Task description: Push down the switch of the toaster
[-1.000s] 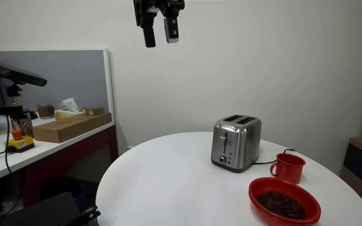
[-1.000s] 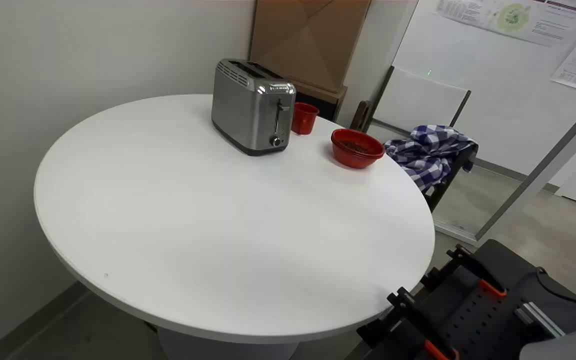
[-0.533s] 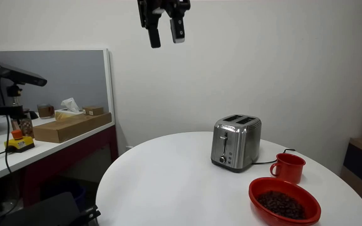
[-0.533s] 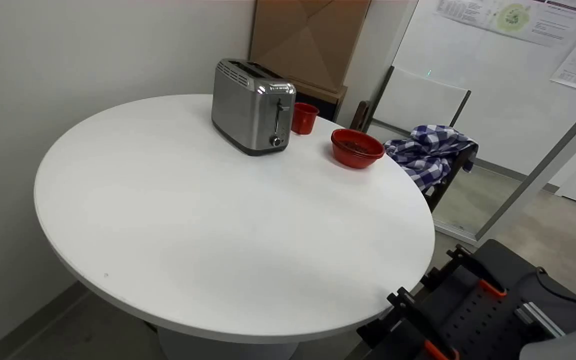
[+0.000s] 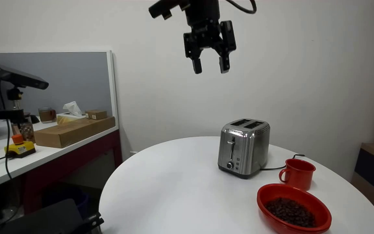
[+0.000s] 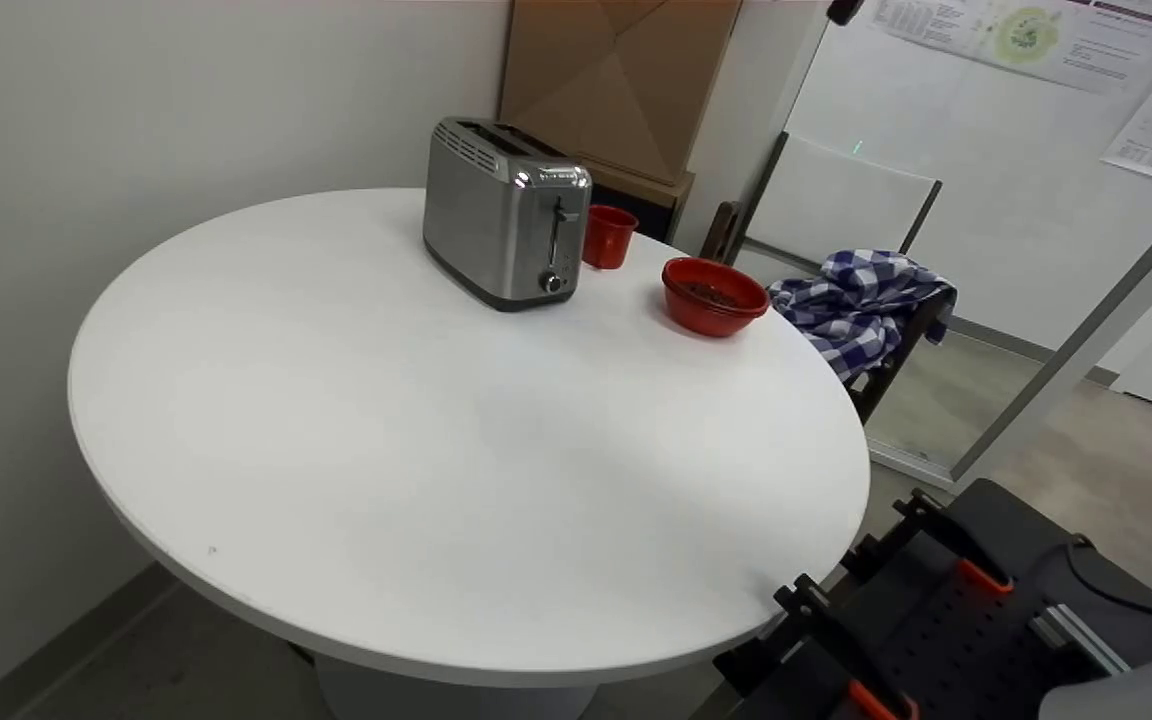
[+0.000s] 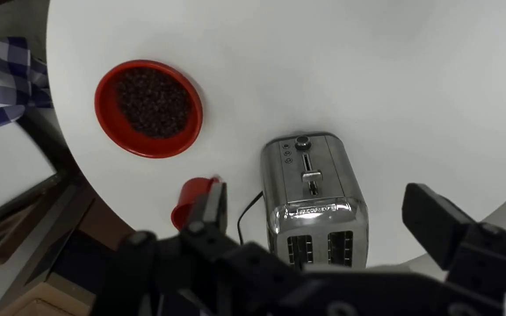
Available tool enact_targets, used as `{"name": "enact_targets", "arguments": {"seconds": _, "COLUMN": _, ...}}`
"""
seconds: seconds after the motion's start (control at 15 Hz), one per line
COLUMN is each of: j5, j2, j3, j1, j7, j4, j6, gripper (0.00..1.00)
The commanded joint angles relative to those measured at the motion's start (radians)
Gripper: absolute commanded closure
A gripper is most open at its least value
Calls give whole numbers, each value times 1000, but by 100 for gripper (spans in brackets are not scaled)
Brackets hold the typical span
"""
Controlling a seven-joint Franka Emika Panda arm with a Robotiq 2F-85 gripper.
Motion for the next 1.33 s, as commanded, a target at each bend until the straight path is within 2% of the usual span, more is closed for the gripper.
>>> {"name": "enact_targets", "arguments": {"seconds": 0.0, "j5": -1, "j2": 213, "j3": -7, "j1": 26, "j7": -52, "j4": 172, "j6": -15, "gripper": 0}}
{"name": "enact_targets", "arguments": {"seconds": 0.2, "j5": -37, "j2": 329, "j3": 2, "j1": 30, "j7": -61, "j4": 256, "j6": -8, "gripper": 0}}
{"name": "enact_targets", "arguments": {"seconds": 0.27, "j5": -47, "j2": 362, "j3": 3, "j1": 32, "j7": -60, "j4": 279, "j6": -5, "gripper": 17}}
{"name": "enact_targets", "arguments": {"seconds": 0.33, "j5": -56, "j2": 389, "j3": 3, "j1": 36, "j7": -61, "j4": 301, "j6": -8, "gripper": 28}}
{"name": "enact_targets", "arguments": {"seconds": 0.67, "j5": -94, "j2": 493, "j3": 3, "j1": 48, "j7": -79, "j4": 368, "j6": 2, "gripper": 66}}
{"name": "enact_targets", "arguments": {"seconds": 0.93, "j5": -131, "j2": 544, "j3": 3, "j1": 58, "j7": -79, "j4": 366, "j6": 46, "gripper": 93}}
{"name": "enact_targets", "arguments": {"seconds": 1.13, "j5": -166, "j2": 583, "j3": 1, "j1": 66, "j7": -64, "j4": 349, "j6": 128, "gripper": 100}}
{"name": "enact_targets", "arguments": {"seconds": 1.27, "j5": -181, "j2": 608, "j3": -1, "j1": 71, "j7": -55, "j4": 337, "j6": 193, "gripper": 97}}
